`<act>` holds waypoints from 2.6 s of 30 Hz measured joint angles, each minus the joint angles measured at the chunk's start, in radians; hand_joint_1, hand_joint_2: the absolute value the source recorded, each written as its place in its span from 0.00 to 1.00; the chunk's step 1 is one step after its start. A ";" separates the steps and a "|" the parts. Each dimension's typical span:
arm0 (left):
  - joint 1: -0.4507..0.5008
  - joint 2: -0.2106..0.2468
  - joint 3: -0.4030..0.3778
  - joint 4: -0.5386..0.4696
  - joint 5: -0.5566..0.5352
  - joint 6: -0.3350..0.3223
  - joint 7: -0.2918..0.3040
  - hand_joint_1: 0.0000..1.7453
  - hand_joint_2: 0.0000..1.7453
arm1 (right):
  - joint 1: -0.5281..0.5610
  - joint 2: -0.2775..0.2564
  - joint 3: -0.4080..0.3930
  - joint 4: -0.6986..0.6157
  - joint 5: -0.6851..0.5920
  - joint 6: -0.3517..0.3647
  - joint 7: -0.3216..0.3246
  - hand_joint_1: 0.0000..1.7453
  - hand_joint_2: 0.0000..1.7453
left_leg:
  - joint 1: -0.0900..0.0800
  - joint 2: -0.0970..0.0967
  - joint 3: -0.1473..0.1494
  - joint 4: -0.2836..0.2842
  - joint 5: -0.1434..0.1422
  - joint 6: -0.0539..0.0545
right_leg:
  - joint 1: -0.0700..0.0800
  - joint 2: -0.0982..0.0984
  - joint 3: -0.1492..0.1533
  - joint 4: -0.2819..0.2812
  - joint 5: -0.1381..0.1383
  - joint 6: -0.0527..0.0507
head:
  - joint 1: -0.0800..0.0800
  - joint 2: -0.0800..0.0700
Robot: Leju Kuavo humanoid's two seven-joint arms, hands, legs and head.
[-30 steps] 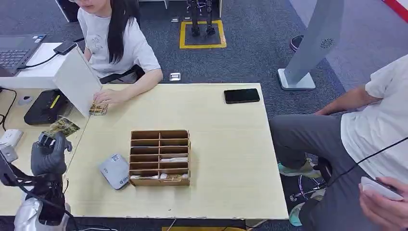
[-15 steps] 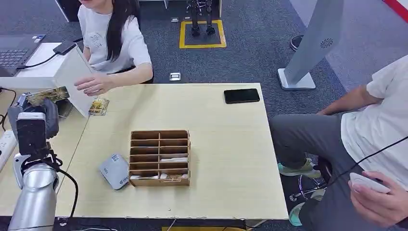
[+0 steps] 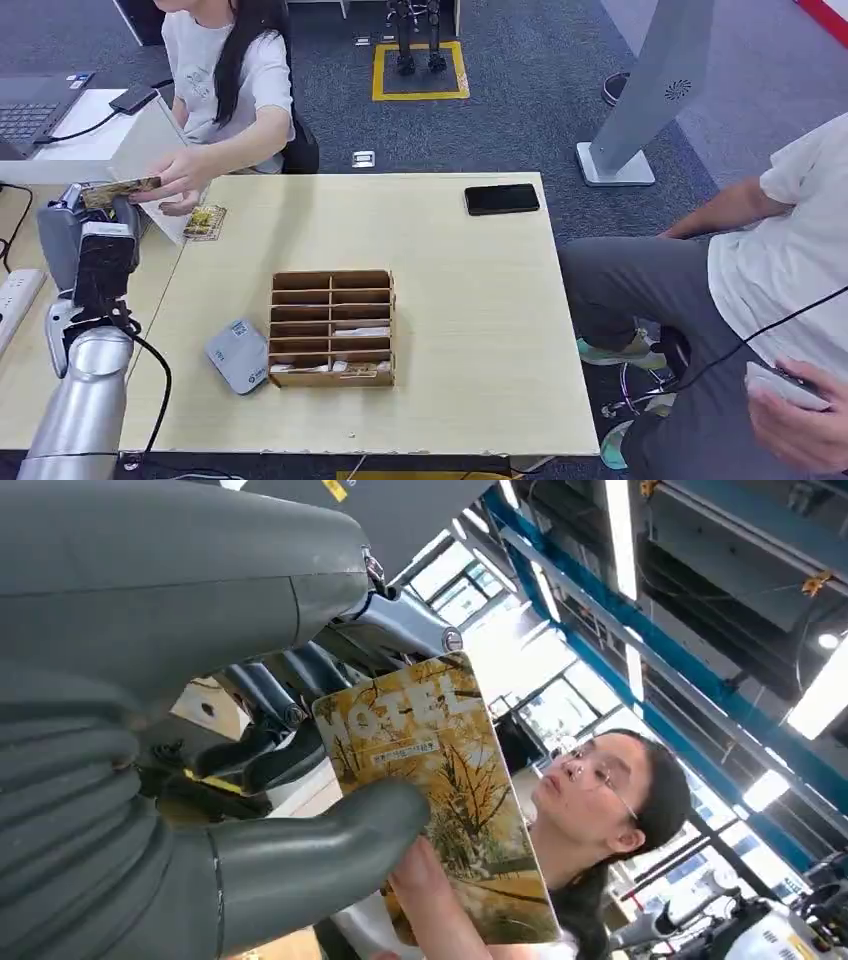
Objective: Pass the card to the sensor for recognition and then transmit it.
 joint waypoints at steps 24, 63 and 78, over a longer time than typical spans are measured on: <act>0.226 0.048 -0.118 -0.282 0.003 -0.310 -0.105 0.00 1.00 | 0.029 0.000 -0.007 0.001 -0.036 -0.014 -0.033 0.00 0.00 | -0.001 0.001 -0.001 0.000 -0.002 0.000 | 0.000 0.001 -0.001 0.000 -0.001 0.001 | 0.000 0.000; 0.255 0.172 -0.685 -0.101 -0.507 0.009 -0.090 0.00 1.00 | -0.035 0.000 0.001 -0.011 0.020 0.038 0.019 0.00 0.00 | -0.001 0.000 -0.001 0.000 -0.001 0.000 | 0.000 0.000 0.000 0.000 -0.001 0.001 | 0.000 0.000; 0.231 0.174 -0.699 -0.025 -0.539 0.036 -0.030 0.00 1.00 | -0.043 0.003 0.002 -0.016 0.030 0.038 0.028 0.00 0.00 | 0.000 0.000 -0.001 0.000 -0.001 0.000 | 0.000 0.000 0.000 0.000 -0.001 0.001 | 0.000 0.000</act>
